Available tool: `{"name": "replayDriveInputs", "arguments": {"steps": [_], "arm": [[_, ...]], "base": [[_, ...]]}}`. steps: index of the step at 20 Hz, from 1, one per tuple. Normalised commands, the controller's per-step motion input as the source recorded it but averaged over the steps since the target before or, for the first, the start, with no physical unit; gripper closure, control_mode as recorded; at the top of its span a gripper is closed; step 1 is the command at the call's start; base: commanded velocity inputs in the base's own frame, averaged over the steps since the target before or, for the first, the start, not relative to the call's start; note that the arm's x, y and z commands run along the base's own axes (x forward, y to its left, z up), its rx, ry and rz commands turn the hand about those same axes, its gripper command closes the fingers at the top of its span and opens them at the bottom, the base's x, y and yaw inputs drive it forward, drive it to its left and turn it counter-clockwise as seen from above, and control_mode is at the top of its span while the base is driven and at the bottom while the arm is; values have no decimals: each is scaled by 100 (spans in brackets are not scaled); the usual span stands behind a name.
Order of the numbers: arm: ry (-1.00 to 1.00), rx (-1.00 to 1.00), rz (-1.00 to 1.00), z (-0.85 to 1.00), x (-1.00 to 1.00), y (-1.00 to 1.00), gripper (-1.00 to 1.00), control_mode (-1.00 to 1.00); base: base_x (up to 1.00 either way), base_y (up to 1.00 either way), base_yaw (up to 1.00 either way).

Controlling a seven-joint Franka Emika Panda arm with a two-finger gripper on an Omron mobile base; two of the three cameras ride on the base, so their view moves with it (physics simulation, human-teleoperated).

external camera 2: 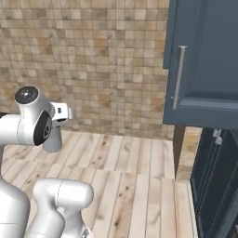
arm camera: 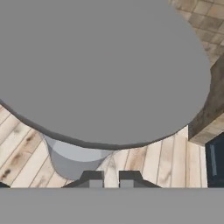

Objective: There is a tray on the dining counter. Grab the cup, mug, and pitcher and place them on the tray. The pitcher may be placed next to the tray if it cannot fit the tray.

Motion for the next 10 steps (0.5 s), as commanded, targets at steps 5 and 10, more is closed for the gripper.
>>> {"name": "replayDriveInputs", "arguments": {"steps": [5, 10], "arm": [[0, 0, 0, 0, 0, 0, 100, 100], [0, 0, 0, 0, 0, 0, 100, 100]], "base": [[100, 28, -6], [81, 61, 0]]}}
